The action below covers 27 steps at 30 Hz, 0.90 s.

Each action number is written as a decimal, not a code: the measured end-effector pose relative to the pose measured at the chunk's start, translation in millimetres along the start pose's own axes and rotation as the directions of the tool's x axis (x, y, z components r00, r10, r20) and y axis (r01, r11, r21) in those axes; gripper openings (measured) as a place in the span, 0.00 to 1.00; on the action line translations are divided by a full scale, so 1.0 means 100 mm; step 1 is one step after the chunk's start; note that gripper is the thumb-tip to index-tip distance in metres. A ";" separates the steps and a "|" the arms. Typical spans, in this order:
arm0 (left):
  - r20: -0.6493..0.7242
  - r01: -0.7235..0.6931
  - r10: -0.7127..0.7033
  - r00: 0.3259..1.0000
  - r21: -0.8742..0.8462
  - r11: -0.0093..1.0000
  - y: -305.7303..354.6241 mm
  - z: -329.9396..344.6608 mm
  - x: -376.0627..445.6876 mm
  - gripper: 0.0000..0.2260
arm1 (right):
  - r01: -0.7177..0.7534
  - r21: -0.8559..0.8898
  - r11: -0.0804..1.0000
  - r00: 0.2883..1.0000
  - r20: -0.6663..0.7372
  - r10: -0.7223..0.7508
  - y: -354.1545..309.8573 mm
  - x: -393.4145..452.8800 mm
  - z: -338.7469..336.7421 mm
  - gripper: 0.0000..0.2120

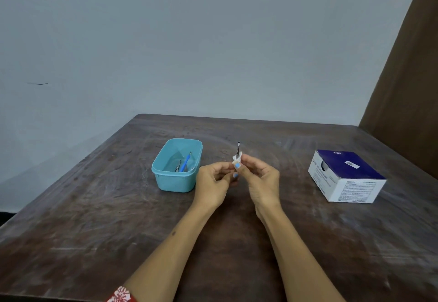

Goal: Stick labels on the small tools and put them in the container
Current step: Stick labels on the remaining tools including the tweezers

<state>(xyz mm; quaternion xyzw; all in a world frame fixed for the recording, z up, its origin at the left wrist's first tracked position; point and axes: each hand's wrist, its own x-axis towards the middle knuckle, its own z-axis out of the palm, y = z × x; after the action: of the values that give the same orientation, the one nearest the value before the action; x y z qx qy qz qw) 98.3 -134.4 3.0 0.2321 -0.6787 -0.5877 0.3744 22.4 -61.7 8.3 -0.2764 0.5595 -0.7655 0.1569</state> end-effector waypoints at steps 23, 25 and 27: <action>0.102 0.027 -0.030 0.994 0.031 0.999 0.00 0.01 -0.01 0.08 | 0.012 -0.151 0.989 0.997 -0.080 -0.024 0.05 0.05 -0.01 0.09; 0.065 0.012 -0.013 0.998 0.018 1.000 0.01 0.00 -0.01 0.09 | 0.007 -0.169 0.986 1.000 -0.025 -0.012 0.06 0.03 0.00 0.10; 0.073 0.015 -0.016 0.997 0.017 1.000 0.02 -0.02 -0.01 0.09 | 0.024 -0.189 0.982 1.000 -0.007 -0.026 0.06 0.02 0.00 0.10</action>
<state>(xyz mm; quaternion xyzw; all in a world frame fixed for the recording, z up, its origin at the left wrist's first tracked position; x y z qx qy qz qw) 100.4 -134.3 4.9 0.2186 -0.6948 -0.5931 0.3431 20.4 -65.1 2.8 -0.2933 0.6270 -0.7120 0.1178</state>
